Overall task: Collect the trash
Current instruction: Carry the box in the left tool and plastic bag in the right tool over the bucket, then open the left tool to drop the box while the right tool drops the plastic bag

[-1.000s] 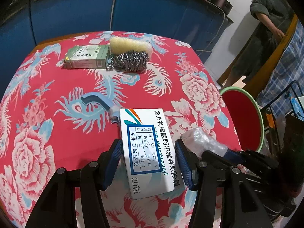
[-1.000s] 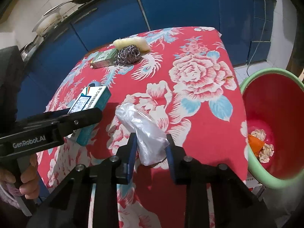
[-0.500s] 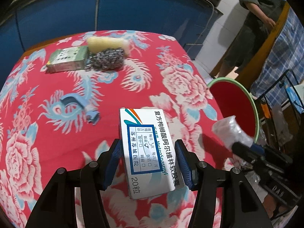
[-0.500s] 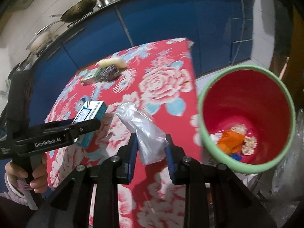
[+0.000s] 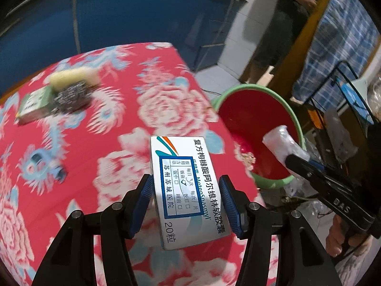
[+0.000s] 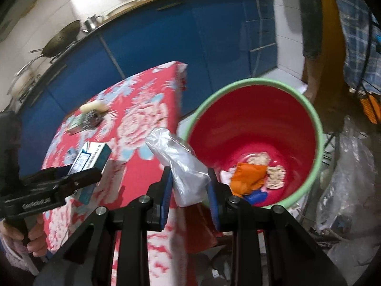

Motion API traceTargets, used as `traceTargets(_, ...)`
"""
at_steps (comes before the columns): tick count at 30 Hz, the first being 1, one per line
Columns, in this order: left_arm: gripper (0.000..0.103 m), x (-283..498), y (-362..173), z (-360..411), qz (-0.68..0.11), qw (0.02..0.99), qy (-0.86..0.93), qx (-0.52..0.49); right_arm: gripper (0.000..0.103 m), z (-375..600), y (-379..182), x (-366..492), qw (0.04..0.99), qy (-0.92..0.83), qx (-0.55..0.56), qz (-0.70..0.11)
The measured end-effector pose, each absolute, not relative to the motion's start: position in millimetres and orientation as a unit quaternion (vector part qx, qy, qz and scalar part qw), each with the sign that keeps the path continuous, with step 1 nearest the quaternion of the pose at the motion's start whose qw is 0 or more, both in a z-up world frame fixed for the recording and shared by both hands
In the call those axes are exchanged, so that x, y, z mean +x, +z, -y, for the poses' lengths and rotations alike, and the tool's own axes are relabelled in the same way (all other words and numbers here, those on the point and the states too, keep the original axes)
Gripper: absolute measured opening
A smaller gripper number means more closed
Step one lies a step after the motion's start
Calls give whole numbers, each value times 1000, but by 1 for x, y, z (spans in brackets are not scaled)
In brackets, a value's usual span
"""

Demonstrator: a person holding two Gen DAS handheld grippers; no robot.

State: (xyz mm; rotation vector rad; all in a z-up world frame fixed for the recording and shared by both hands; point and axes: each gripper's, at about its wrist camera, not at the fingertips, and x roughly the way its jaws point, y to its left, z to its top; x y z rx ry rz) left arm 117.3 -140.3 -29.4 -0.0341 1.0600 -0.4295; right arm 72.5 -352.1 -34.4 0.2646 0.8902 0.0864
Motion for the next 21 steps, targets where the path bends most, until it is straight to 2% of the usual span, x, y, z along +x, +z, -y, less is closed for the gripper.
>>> traceTargets(12,59,135,-35,226,-504,823,-258,37,32,407,-59,85,882,-14,164,-442)
traceTargets(21,63,145,-47,266,-509,814,-272,61,40,437,-79,83,870,-36,207,-446)
